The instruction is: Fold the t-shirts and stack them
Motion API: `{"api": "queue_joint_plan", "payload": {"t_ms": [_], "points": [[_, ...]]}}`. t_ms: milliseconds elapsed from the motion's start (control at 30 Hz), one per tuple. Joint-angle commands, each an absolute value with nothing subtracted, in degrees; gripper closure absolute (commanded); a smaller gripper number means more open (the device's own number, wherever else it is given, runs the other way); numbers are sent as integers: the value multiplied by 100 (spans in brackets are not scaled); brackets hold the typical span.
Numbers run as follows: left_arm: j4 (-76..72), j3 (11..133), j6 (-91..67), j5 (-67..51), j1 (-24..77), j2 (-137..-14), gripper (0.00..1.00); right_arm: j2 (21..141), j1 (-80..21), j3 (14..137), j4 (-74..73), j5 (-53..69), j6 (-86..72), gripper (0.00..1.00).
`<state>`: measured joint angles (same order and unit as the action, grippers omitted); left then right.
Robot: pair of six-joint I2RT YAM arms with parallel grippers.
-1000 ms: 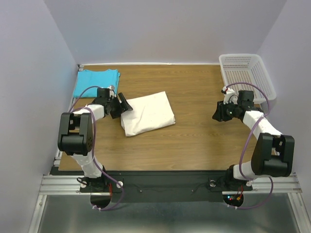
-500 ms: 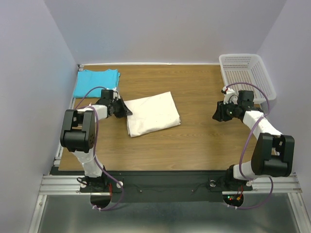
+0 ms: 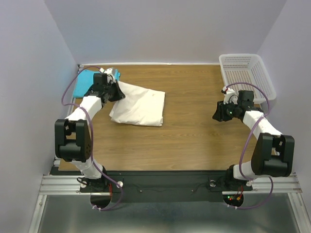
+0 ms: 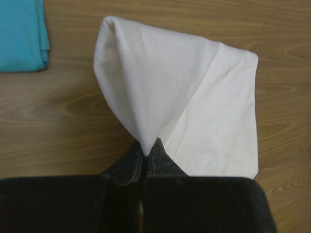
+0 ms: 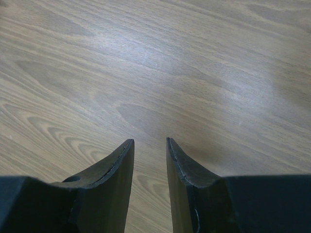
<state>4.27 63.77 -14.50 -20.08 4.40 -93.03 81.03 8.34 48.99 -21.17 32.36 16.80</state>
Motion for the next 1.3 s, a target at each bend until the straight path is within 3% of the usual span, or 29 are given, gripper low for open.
{"api": "queue_joint_plan", "payload": {"t_ms": [0,467,1100,1267], "points": [[632,7021,-1064,-1600,282,-9122,100,8060,888,5001,-2083,3225,1731,61],[1810,9964,-387,-510,141,-10273,100,8095,879,5010,-2092,3261,1740,62],[2926,12391,342,211,132,-11171,100,8086,879,5019,-2127,3331,1740,62],[3067,12524,553,290,114,-11233,100,8112,879,5027,-2127,3349,1749,62]]}}
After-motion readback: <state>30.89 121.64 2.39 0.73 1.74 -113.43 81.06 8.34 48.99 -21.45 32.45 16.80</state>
